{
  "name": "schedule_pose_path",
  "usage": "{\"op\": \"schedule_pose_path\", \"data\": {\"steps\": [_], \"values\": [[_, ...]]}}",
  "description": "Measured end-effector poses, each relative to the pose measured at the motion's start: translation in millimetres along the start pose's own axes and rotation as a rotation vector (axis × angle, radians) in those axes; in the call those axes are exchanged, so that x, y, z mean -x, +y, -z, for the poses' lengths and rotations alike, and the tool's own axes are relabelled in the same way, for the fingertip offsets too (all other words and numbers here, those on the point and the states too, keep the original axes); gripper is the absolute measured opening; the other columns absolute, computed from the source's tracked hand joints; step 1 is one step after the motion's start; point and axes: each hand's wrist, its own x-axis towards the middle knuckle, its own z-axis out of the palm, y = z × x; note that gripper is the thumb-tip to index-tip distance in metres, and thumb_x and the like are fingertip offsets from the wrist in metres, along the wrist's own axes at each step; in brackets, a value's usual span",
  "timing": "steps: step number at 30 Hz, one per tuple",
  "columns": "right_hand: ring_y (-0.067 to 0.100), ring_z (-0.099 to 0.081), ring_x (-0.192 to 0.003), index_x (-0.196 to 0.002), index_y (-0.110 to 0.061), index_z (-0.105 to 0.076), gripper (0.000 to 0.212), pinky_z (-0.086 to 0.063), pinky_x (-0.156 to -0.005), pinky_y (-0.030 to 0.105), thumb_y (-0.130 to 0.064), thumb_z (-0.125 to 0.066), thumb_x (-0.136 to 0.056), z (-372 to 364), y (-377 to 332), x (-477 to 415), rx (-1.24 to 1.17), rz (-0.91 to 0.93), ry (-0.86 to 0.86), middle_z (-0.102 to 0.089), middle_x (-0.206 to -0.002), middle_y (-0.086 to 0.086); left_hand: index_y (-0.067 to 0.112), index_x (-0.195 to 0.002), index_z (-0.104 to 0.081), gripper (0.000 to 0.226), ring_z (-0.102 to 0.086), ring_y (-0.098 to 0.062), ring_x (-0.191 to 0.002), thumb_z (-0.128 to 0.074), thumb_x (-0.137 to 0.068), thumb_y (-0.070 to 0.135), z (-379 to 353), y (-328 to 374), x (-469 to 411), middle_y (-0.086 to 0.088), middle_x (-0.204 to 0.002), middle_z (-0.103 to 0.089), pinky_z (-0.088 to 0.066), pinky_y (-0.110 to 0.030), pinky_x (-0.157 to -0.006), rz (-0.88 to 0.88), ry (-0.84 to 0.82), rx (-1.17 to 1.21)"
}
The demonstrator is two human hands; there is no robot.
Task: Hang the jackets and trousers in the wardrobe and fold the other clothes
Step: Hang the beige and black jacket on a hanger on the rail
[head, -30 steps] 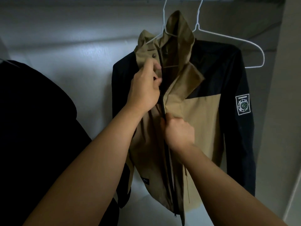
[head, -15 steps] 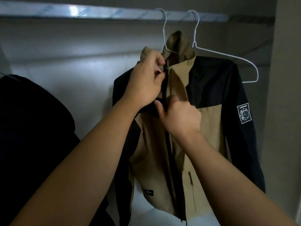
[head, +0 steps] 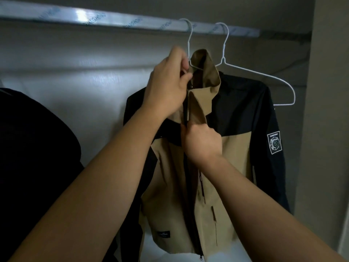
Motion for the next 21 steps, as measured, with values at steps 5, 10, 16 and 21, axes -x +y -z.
{"op": "schedule_pose_path", "data": {"steps": [5, 10, 16, 21], "values": [[-0.003, -0.032, -0.035, -0.064, -0.031, -0.046, 0.044, -0.016, -0.038, 0.013, -0.055, -0.046, -0.100, 15, 11, -5, -0.064, -0.027, 0.033, -0.038, -0.048, -0.015, 0.019, -0.105, -0.052, 0.025, -0.062, -0.001, -0.078, -0.070, -0.089, 0.016, 11, -4, 22, 0.012, -0.088, -0.061, -0.051, -0.015, -0.066, -0.016, -0.023, 0.088], [-0.005, -0.019, -0.042, -0.075, -0.034, -0.042, 0.035, -0.011, -0.045, 0.014, -0.057, -0.043, -0.102, 37, 11, -8, -0.150, -0.022, 0.300, -0.025, -0.052, -0.020, 0.007, -0.105, -0.057, 0.021, -0.069, -0.006, -0.070, -0.066, -0.097, 0.024, 19, -4, 38, 0.005, -0.083, -0.072, -0.052, -0.016, -0.065, 0.052, -0.124, 0.329], [-0.006, -0.034, -0.046, -0.079, -0.034, -0.037, 0.030, -0.017, -0.046, 0.011, -0.046, -0.054, -0.100, 46, 30, -5, -0.263, -0.022, 0.422, -0.034, -0.057, -0.020, 0.015, -0.110, -0.062, 0.016, -0.065, -0.008, -0.083, -0.063, -0.097, 0.023, 11, -21, 32, 0.005, -0.106, -0.065, -0.054, -0.022, -0.072, 0.100, -0.066, 0.168], [-0.010, -0.052, -0.076, -0.100, -0.037, -0.041, 0.020, -0.035, -0.058, 0.006, -0.042, -0.060, -0.095, 46, 26, -14, -0.487, 0.026, 0.397, -0.045, -0.081, -0.024, 0.033, -0.129, -0.058, 0.045, -0.048, 0.001, -0.108, -0.069, -0.087, 0.045, 5, -37, 31, 0.015, -0.130, -0.053, -0.031, -0.009, -0.079, 0.078, -0.222, -0.138]]}}
